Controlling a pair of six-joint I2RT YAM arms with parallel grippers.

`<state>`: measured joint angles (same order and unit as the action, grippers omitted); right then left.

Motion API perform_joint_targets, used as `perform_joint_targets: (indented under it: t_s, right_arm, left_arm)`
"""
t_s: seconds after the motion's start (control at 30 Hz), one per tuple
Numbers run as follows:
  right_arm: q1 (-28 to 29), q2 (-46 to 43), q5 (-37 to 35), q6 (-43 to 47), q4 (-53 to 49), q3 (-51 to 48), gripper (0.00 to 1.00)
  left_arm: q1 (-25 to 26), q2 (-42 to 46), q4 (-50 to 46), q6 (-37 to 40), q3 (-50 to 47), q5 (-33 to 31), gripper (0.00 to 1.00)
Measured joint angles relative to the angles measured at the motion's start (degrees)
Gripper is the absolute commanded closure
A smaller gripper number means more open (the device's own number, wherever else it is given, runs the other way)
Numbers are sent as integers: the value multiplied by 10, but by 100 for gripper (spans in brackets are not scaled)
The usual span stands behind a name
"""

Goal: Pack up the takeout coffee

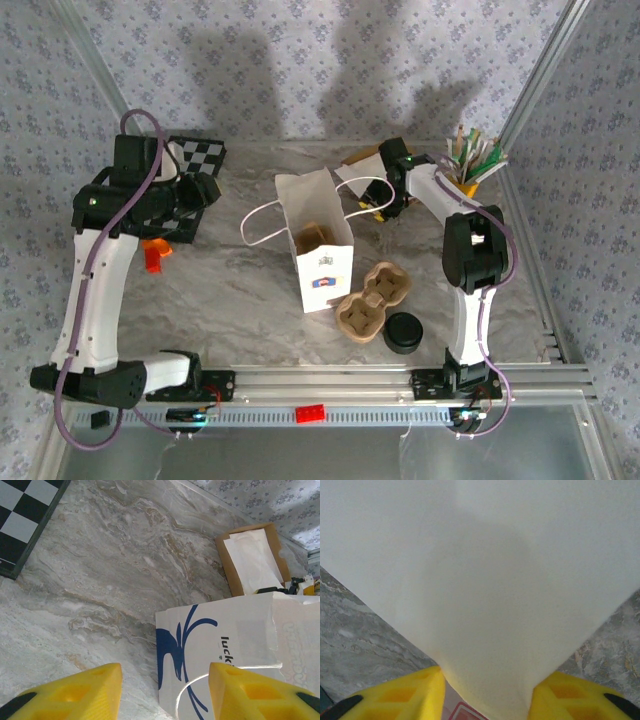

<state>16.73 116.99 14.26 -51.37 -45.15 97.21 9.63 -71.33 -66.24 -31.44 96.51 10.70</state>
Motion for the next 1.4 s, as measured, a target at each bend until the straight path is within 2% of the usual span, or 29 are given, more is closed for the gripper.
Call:
perform_joint_targets:
  t_s: [0.33, 0.53, 0.83, 1.07, 1.23, 1.4]
  right_arm:
    - [-13, -1, -14, 13, -25, 25, 54]
    - [-13, -7, -28, 31, -49, 35, 57]
    - [-8, 8, -66, 112, -87, 111, 75]
    - [-8, 10, -77, 157, -107, 117, 91]
    - [-9, 8, -80, 178, -108, 118, 99]
    - [-12, -17, -78, 189, -108, 118, 100]
  left_arm:
    - [-3, 0, 0, 4, 1, 0, 51]
    - [-3, -1, 0, 4, 1, 0, 51]
    - [-3, -1, 0, 3, 1, 0, 51]
    - [-3, -1, 0, 3, 1, 0, 51]
    - [-3, -2, -1, 4, 3, 0, 51]
    - [-3, -4, -1, 4, 23, 2, 51]
